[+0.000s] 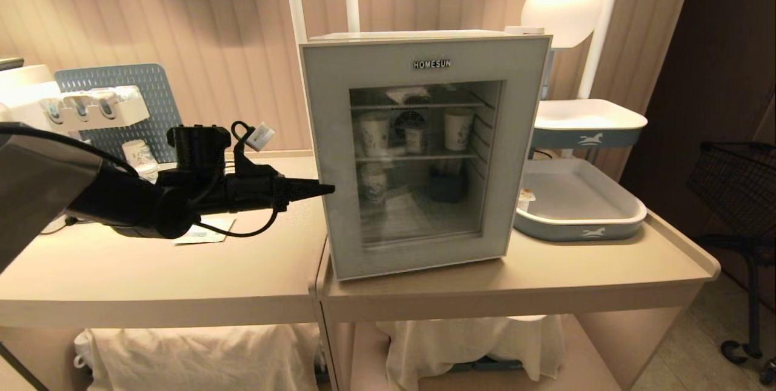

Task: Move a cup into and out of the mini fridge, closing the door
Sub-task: Open the freezer door

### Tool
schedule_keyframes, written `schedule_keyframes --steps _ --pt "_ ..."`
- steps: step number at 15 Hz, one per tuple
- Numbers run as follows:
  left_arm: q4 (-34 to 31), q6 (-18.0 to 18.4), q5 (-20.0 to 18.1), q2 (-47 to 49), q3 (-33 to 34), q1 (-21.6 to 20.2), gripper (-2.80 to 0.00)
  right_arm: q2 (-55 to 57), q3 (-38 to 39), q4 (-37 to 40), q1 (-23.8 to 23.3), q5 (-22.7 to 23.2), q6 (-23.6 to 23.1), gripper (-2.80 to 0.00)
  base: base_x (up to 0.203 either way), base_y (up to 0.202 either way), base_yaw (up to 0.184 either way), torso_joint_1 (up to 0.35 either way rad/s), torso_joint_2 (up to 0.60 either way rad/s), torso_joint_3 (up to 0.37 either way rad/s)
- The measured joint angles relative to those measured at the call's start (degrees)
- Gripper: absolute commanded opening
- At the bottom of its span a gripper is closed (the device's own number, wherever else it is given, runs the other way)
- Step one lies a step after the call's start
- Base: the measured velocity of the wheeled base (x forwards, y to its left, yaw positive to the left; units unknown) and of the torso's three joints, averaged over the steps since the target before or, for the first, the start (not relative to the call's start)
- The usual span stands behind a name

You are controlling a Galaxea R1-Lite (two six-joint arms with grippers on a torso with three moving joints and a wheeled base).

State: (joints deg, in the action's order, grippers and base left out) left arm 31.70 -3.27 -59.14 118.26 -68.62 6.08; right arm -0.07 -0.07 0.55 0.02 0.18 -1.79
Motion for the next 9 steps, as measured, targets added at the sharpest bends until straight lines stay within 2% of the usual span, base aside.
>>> schedule_keyframes --steps 5,9 --pt "-0.41 0.16 -2.40 -9.32 10.05 1.88 -2.80 0.00 -0.04 -0.03 -0.02 -0.02 0.04 -2.80 0.000 0.000 0.000 0.000 0.00 0.000" --pt "0.46 -0.04 -3.62 -21.18 18.49 9.36 -2.80 0.00 0.00 0.02 -0.02 0.01 0.09 -2.80 0.000 0.000 0.000 0.000 0.00 0.000"
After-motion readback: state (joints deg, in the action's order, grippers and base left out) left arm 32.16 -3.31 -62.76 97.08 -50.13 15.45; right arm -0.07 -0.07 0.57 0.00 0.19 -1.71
